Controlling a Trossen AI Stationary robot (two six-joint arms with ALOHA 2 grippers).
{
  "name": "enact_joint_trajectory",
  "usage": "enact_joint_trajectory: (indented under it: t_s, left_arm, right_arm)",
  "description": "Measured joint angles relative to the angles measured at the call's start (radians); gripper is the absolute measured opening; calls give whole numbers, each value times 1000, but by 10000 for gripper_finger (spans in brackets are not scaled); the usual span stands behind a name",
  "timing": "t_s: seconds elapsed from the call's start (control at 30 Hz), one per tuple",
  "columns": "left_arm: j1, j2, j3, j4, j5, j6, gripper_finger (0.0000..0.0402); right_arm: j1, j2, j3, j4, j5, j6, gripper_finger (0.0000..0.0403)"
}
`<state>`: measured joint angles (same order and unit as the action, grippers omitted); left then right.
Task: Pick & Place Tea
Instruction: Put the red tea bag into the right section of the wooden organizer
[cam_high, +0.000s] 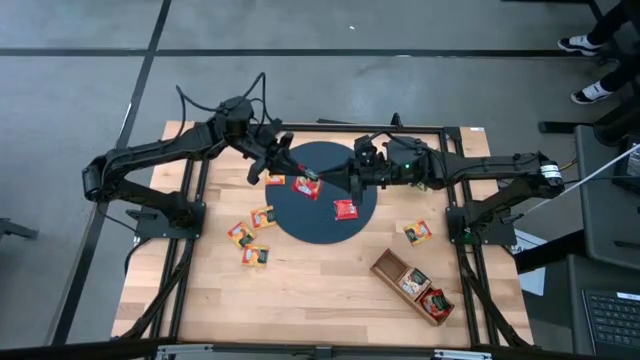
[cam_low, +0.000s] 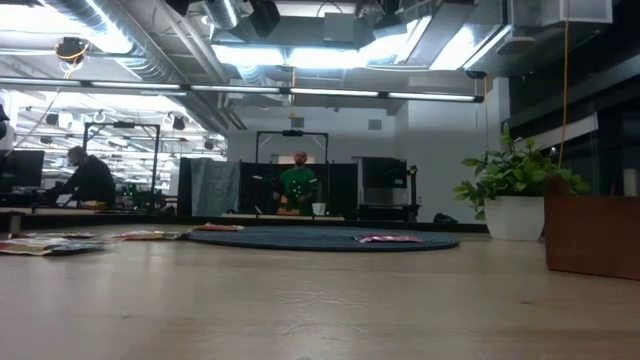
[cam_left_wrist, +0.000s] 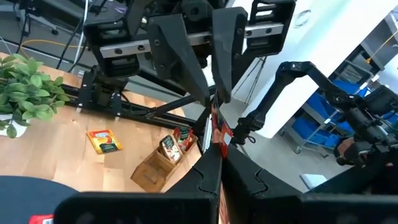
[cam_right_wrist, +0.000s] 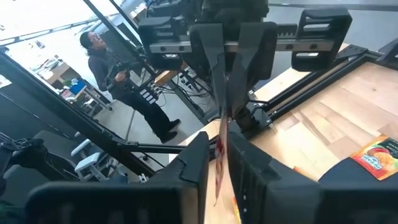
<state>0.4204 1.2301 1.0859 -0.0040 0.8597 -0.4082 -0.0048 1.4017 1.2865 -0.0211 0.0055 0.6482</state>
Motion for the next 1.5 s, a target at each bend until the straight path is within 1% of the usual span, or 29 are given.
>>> enact_joint_trajectory:
  t_s: [0.23,0.33,0.63,0.97,1.13,1.5]
  left_arm:
    - [-16,6,0,1,-20,2,4]
    - [-16,7,0,2,-23,0,4]
    - [-16,7,0,7,-21,-15,4]
    - [-22,7,0,1,-9,-15,3]
    - [-22,6,0,-8,-1,-38,2]
    - [-19,6,0,-5,-55,-53,2]
  right_arm:
    - [0,0,1,-6,-8,2,7]
    - [0,0,1,-14,-31,18,8]
    - [2,-1,1,-69,-41,45,3]
    - [2,0,1,-75,-63,58,3]
    - [3,0,1,-58,-65,54,22]
    - [3,0,1,-52,-63,53,88]
